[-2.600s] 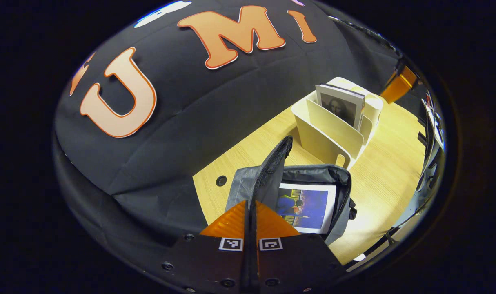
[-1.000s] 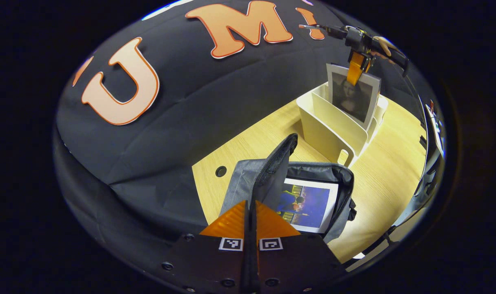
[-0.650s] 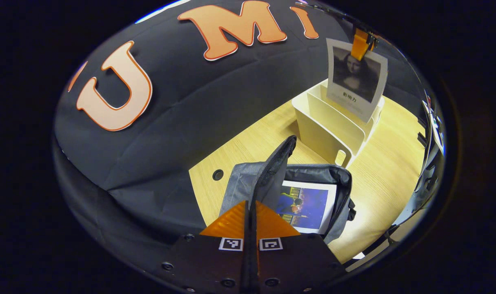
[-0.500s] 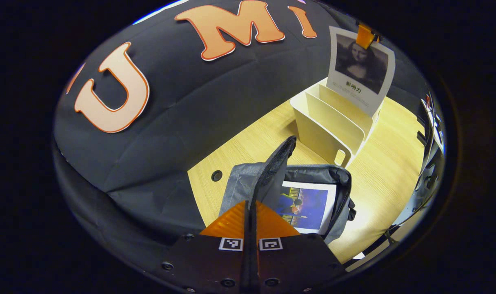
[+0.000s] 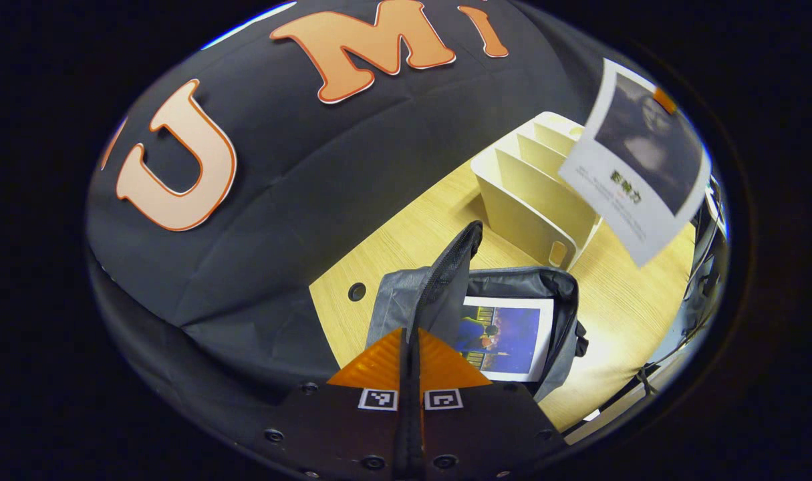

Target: Open the schoolbag, grab two books from the bookshelf and put them into the schoolbag.

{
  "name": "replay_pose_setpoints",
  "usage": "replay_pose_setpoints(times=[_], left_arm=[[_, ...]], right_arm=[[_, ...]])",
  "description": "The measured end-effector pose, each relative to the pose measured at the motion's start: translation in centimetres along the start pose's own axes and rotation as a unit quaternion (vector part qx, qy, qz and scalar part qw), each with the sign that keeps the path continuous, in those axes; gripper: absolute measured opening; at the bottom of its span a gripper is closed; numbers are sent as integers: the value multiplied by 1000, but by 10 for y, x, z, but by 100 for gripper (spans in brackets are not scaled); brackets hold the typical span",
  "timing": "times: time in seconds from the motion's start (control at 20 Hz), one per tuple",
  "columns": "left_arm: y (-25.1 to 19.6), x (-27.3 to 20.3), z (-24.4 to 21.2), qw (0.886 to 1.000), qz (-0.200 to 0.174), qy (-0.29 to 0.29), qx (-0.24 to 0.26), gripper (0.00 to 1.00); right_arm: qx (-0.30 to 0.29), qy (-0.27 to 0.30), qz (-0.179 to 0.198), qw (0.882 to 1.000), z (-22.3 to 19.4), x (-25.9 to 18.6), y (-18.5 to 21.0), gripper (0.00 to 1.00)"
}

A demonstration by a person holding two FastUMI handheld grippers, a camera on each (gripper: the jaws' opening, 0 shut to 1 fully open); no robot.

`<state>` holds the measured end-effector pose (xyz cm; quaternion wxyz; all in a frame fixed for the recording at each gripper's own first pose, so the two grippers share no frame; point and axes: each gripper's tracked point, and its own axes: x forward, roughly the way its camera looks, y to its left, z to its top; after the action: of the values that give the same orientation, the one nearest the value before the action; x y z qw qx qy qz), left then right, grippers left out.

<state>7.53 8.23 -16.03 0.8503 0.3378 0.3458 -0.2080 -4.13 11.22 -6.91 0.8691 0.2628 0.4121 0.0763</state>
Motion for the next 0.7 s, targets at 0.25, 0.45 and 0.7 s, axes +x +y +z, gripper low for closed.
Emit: replay_pose_setpoints(times=[0.25, 0.45, 0.7], left_arm=[[1, -2, 4, 1000, 2, 2, 4, 0], [1, -6, 9, 1000, 3, 1, 11, 1], [5, -15, 16, 1000, 3, -1, 9, 1]], right_arm=[[99, 27, 84, 991, -54, 51, -7, 31], [139, 58, 105, 983, -87, 103, -6, 31], [177, 67, 119, 975, -101, 153, 4, 31]])
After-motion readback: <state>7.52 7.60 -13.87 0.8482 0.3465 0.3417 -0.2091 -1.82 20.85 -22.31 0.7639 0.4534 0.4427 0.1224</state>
